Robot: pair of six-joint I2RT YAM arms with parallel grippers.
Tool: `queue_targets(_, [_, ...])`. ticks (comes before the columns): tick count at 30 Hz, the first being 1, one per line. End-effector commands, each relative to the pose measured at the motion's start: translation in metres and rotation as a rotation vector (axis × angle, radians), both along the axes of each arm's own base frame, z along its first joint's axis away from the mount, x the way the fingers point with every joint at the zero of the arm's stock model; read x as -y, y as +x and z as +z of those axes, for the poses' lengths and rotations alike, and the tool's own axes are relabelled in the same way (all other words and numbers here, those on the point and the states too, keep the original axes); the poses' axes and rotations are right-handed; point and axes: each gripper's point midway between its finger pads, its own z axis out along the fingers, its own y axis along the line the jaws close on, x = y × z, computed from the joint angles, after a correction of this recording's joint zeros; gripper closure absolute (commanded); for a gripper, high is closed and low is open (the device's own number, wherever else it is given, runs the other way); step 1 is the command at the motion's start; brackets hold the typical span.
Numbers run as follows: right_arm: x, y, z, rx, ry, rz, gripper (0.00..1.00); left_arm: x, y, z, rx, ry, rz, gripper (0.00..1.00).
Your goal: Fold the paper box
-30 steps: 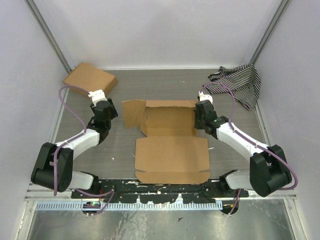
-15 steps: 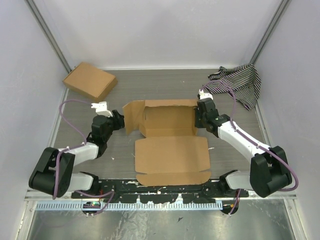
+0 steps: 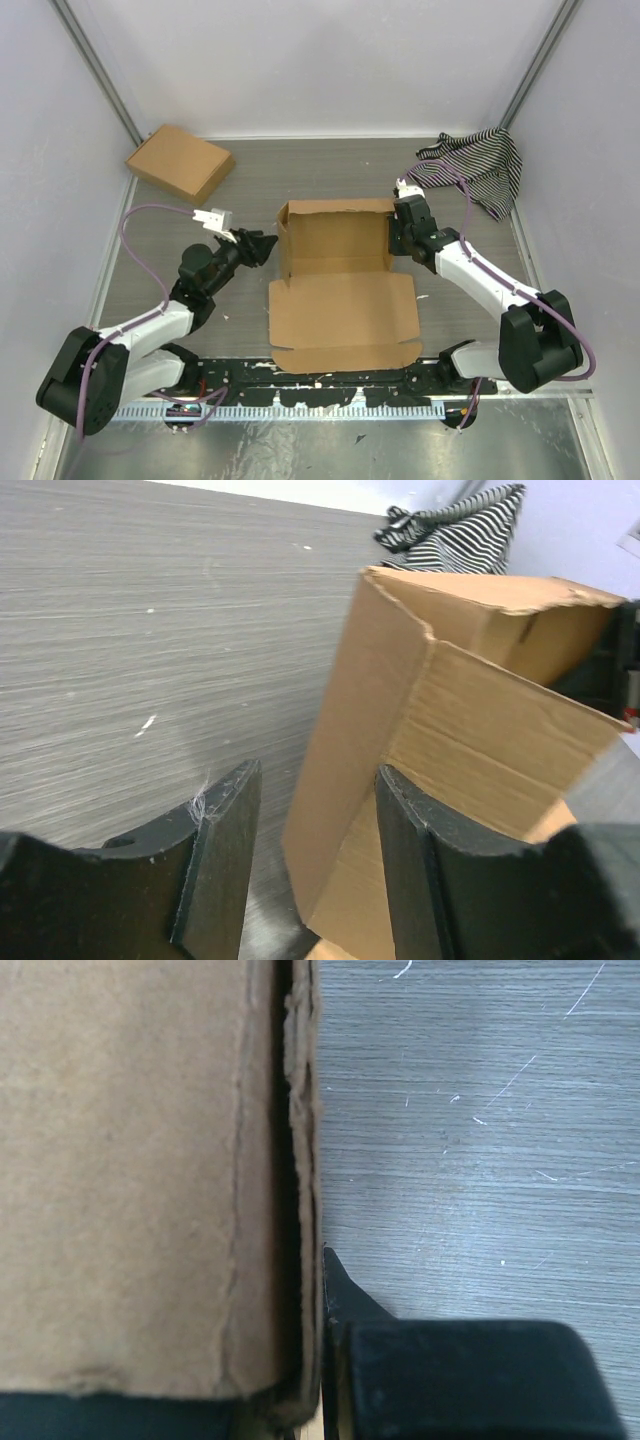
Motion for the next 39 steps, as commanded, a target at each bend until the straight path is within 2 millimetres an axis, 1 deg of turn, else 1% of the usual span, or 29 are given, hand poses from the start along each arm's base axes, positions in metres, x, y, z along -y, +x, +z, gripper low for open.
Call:
queue_targets(1, [-0.01, 0.017, 0.024, 0.078, 0.055, 0.005, 0.98, 0.017, -0.012, 0.007, 0.024, 0.017, -0.082, 0.45])
queue_targets(6, [-0.013, 0.017, 0.024, 0.076, 0.067, 0.014, 0.98, 0.019, -0.019, 0.002, 0.016, 0.049, -0.077, 0.45])
queue_targets(9, [-0.015, 0.017, 0.026, 0.08, 0.077, 0.021, 0.98, 0.021, -0.017, -0.001, 0.008, 0.057, -0.078, 0.44])
queue_targets(15, [-0.014, 0.013, 0.023, 0.074, 0.075, 0.028, 0.98, 0.035, -0.015, 0.006, 0.021, 0.056, -0.102, 0.44])
queue_targets(19, [-0.017, 0.01, 0.022, 0.071, 0.091, 0.044, 0.98, 0.044, -0.011, 0.008, 0.027, 0.069, -0.112, 0.44])
queue_targets(23, [-0.019, 0.006, 0.019, 0.064, 0.097, 0.061, 0.98, 0.055, -0.007, 0.007, 0.034, 0.099, -0.119, 0.44])
queue_targets(26, [-0.02, 0.004, 0.021, 0.07, 0.108, 0.068, 0.98, 0.06, -0.003, 0.004, 0.027, 0.116, -0.117, 0.46])
queue_targets(27, [-0.02, 0.003, 0.021, 0.07, 0.111, 0.069, 0.98, 0.061, 0.0, 0.0, 0.014, 0.126, -0.107, 0.47])
queue_targets(28, [-0.02, 0.003, 0.022, 0.071, 0.114, 0.068, 0.98, 0.06, 0.002, 0.0, 0.008, 0.132, -0.097, 0.49])
queue_targets(30, [-0.021, 0.001, 0.025, 0.076, 0.124, 0.07, 0.98, 0.059, 0.007, -0.013, -0.035, 0.169, -0.069, 0.52])
queue_targets(33, [-0.02, 0.0, 0.028, 0.082, 0.129, 0.066, 0.98, 0.052, 0.012, -0.024, -0.069, 0.244, 0.006, 0.54])
queue_targets(36, [-0.02, -0.003, 0.028, 0.076, 0.129, 0.062, 0.98, 0.037, 0.022, -0.025, -0.099, 0.325, 0.134, 0.54])
queue_targets(38, [-0.019, -0.004, 0.028, 0.072, 0.131, 0.052, 0.98, 0.033, 0.023, -0.027, -0.114, 0.377, 0.188, 0.55])
queue_targets(39, [-0.019, -0.005, 0.028, 0.069, 0.133, 0.047, 0.98, 0.028, 0.026, -0.026, -0.124, 0.395, 0.236, 0.57])
